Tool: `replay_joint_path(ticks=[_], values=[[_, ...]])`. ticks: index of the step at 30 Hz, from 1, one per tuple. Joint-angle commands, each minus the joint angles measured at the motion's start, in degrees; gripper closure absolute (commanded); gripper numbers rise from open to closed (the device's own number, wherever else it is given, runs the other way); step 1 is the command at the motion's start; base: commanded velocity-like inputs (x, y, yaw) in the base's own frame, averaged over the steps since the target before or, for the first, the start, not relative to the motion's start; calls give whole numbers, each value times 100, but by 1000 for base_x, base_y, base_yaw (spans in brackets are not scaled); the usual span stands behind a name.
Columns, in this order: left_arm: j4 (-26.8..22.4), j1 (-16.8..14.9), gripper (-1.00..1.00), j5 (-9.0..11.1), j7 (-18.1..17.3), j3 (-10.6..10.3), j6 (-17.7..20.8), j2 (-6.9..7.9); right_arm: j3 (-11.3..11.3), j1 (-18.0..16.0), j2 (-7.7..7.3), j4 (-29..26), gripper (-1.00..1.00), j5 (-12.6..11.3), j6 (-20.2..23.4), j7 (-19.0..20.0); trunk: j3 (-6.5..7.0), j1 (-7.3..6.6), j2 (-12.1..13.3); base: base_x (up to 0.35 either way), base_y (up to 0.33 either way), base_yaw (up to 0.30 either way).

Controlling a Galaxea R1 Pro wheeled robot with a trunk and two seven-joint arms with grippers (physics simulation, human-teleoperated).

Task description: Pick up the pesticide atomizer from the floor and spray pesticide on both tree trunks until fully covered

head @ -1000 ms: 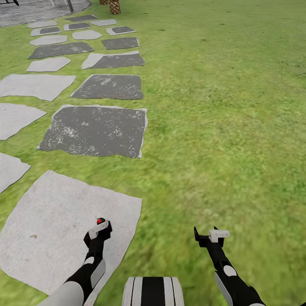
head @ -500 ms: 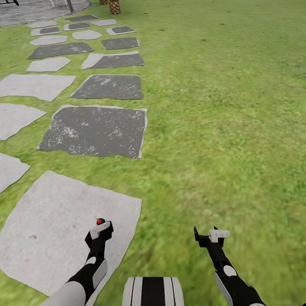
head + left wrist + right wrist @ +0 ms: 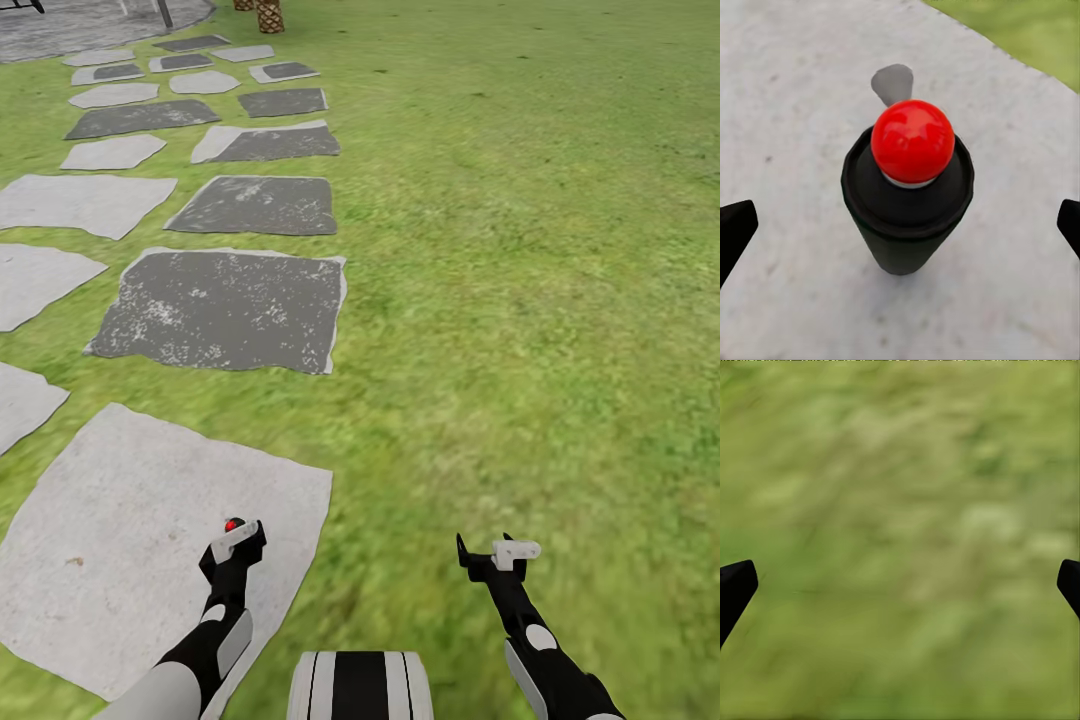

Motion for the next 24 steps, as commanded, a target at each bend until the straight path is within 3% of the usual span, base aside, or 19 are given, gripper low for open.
replay_joint_path(ticks=[1,24], values=[[1,0,-100,0,1,0,0,-2,0,0,0,0,-100,1,0,0,0,0,0,5,0,0],[-3,0,-100,6,6,5,0,0,0,0,0,0,-100,2,0,0,0,0,0,22,0,0]])
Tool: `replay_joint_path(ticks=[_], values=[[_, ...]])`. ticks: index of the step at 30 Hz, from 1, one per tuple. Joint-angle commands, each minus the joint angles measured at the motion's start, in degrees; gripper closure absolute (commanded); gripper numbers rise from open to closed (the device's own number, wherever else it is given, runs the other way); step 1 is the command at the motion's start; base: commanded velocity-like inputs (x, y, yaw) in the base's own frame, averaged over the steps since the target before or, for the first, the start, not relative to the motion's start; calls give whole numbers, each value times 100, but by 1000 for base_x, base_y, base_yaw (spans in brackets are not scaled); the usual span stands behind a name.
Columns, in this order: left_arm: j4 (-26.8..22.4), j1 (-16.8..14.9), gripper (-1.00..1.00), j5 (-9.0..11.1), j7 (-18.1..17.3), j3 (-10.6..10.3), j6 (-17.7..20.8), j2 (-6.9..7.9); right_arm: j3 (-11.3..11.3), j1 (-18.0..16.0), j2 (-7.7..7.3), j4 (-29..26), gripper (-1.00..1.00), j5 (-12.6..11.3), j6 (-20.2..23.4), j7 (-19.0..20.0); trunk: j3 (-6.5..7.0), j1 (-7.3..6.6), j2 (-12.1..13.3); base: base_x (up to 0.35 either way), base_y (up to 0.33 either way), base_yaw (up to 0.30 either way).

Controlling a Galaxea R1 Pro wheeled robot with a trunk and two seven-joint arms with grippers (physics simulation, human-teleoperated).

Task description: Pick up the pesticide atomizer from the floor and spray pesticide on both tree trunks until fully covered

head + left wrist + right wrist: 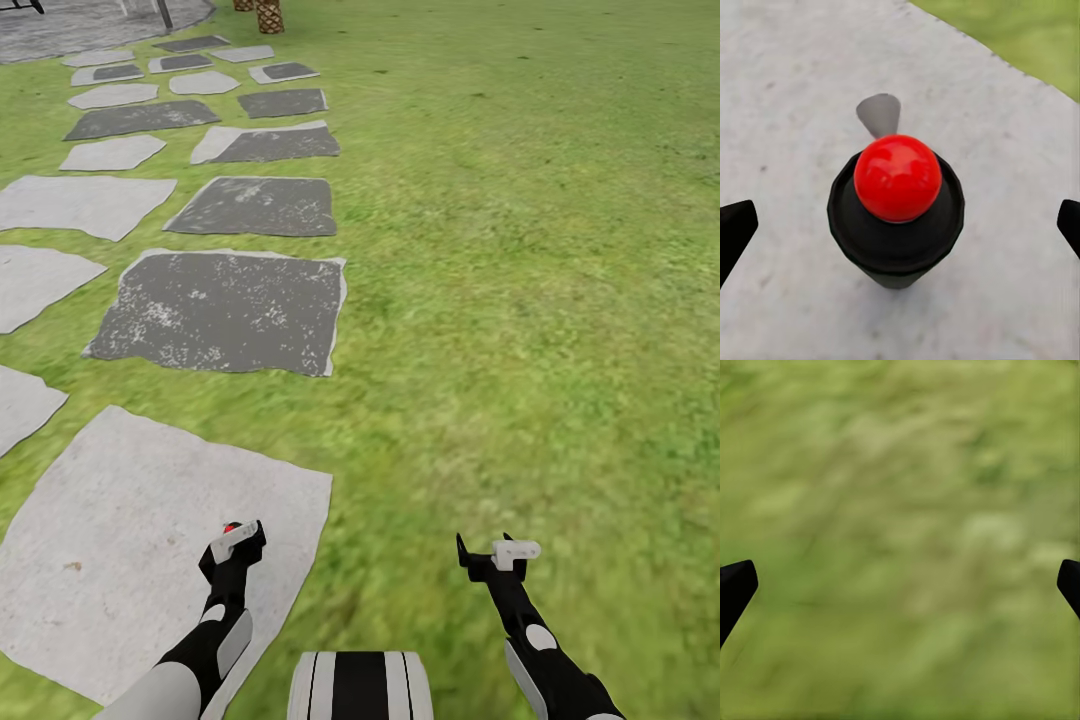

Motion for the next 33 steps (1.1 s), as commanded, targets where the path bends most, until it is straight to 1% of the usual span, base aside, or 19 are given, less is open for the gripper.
replay_joint_path(ticks=[1,12,22,32,33], values=[[0,0,-100,1,-1,1,0,0,0,0,0,0,-100,-2,0,0,0,0,0,5,0,0],[40,0,-100,10,1,19,0,-7,0,0,0,0,-100,-5,0,0,0,0,0,1,0,0],[52,0,-100,20,1,63,8,9,0,0,0,0,-100,-7,0,0,0,0,0,0,0,0],[22,0,-100,21,1,66,9,24,0,0,0,0,-100,-6,0,0,0,0,0,0,0,0],[20,0,100,21,1,67,9,22,0,0,0,0,-100,-6,0,0,0,0,0,0,0,0]])
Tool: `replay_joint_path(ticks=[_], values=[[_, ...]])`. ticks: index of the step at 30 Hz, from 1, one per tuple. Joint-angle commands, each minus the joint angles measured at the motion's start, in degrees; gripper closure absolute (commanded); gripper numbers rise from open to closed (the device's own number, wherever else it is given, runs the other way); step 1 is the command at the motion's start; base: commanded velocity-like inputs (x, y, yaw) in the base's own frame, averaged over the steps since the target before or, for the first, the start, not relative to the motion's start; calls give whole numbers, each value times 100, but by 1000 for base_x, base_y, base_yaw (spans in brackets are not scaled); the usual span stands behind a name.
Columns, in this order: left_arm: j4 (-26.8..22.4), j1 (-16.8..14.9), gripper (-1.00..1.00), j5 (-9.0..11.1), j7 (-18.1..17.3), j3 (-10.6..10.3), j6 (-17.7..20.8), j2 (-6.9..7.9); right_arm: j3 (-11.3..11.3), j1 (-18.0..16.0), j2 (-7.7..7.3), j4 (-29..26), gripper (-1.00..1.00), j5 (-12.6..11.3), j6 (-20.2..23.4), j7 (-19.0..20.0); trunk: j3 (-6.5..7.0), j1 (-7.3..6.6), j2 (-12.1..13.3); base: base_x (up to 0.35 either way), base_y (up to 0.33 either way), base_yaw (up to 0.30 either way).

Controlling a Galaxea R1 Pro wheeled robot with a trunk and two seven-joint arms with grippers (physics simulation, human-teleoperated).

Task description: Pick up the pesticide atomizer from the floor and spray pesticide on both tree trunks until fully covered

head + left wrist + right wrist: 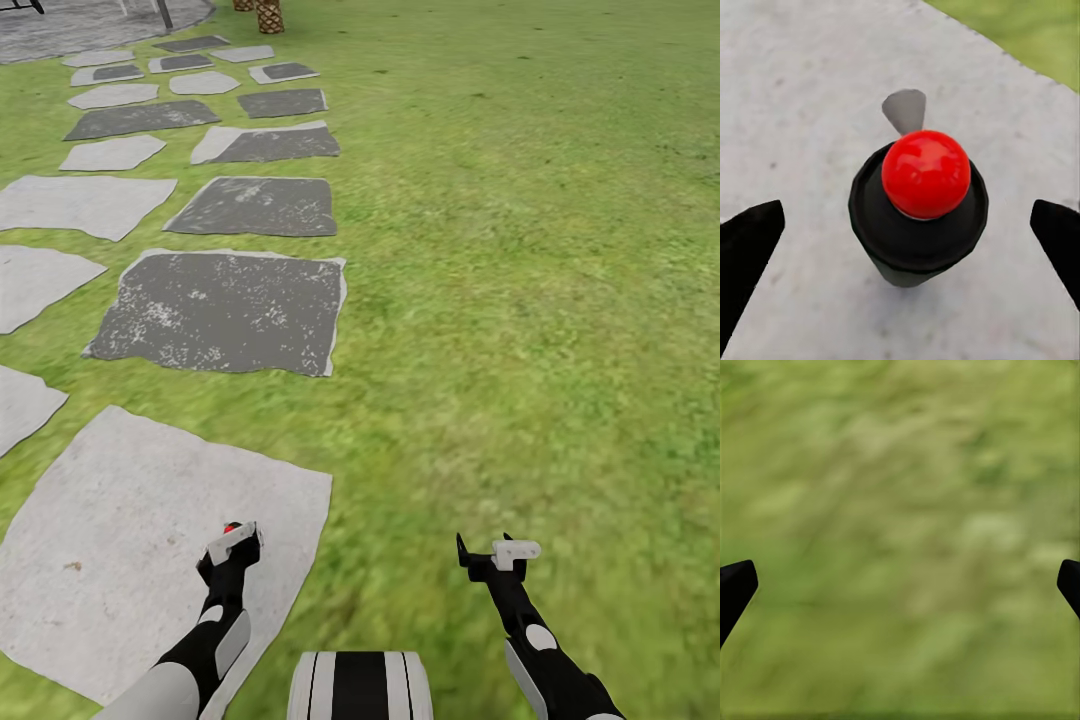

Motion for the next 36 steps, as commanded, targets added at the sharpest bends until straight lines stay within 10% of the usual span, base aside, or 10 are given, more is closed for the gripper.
replay_joint_path(ticks=[1,25,36], values=[[-1,0,100,0,0,0,0,-1,0,0,0,0,-100,0,0,0,0,0,0,0,0,0],[-38,0,100,2,-1,-2,-9,4,0,0,0,0,-100,1,0,0,0,0,0,0,0,0],[-30,0,100,0,-1,-8,0,4,0,0,9,3,-100,-1,-7,-1,251,-28,15,0,0,0]])
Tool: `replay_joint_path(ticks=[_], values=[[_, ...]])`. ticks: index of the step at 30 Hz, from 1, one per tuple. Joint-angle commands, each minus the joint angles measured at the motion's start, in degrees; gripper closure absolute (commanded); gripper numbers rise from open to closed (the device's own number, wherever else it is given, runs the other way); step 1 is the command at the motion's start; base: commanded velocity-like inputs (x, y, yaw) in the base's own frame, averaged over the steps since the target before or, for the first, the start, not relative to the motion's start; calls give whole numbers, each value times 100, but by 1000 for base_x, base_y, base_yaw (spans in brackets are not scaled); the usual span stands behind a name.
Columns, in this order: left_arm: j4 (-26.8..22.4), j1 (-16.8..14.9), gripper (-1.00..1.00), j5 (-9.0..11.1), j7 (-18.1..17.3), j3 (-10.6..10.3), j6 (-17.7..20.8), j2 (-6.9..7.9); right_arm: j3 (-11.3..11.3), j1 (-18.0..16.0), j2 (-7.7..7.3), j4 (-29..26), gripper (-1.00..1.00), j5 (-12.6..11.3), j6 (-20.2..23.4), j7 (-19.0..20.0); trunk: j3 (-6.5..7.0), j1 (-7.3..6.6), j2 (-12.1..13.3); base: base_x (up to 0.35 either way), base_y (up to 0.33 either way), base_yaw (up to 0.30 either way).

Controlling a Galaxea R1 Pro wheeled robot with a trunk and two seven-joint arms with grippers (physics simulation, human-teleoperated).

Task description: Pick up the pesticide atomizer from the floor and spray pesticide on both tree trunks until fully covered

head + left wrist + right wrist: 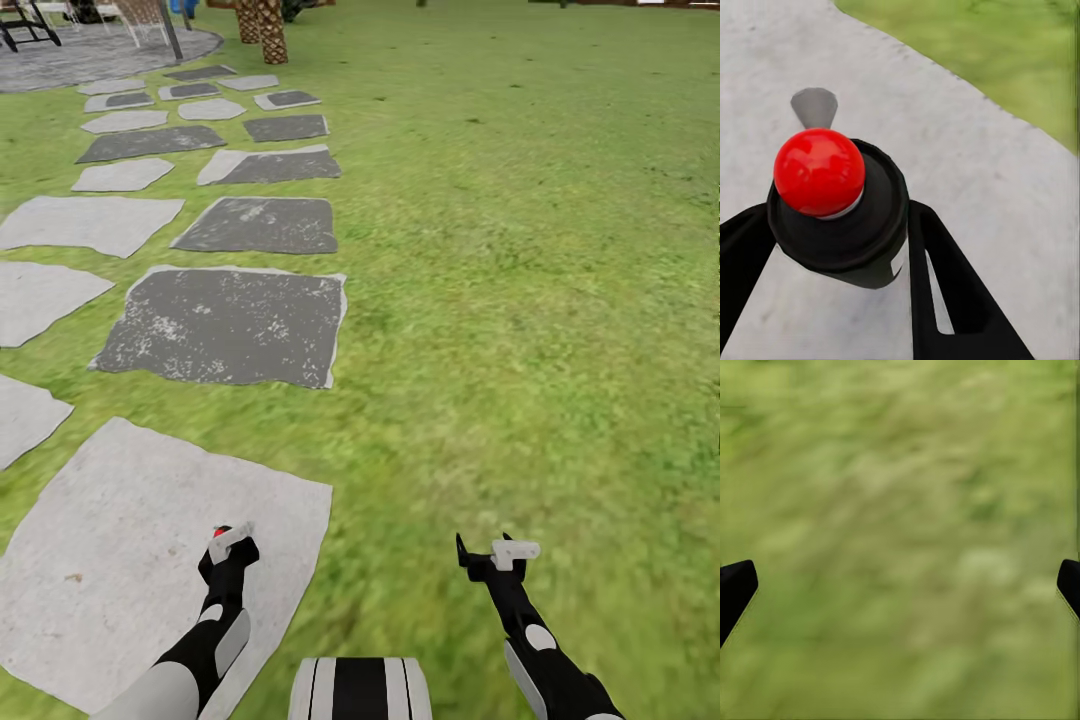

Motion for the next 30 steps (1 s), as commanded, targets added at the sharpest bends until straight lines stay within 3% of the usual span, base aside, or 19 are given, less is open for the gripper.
replay_joint_path(ticks=[1,16,17,18,26,30], values=[[0,0,100,3,0,1,-1,0,0,0,0,2,-100,0,-1,0,29,-2,2,0,0,0],[11,29,100,-123,-92,-123,32,24,16,4,46,64,-100,8,-5,-5,489,-41,22,0,0,0],[52,172,100,-606,-95,-127,68,135,12,132,45,59,-100,9,-32,-10,520,-43,23,0,0,0],[22,626,100,-1130,-60,-116,85,299,10,529,40,148,-100,22,-529,-4,551,-46,24,0,0,0],[4,1227,100,-1183,-37,-106,32,361,0,836,-55,1041,-100,4,-1654,-16,798,-67,35,0,0,0],[-7,1392,100,-1177,-28,-74,11,424,-1,873,-65,1200,-100,5,-1882,-12,896,-77,40,0,0,0]])
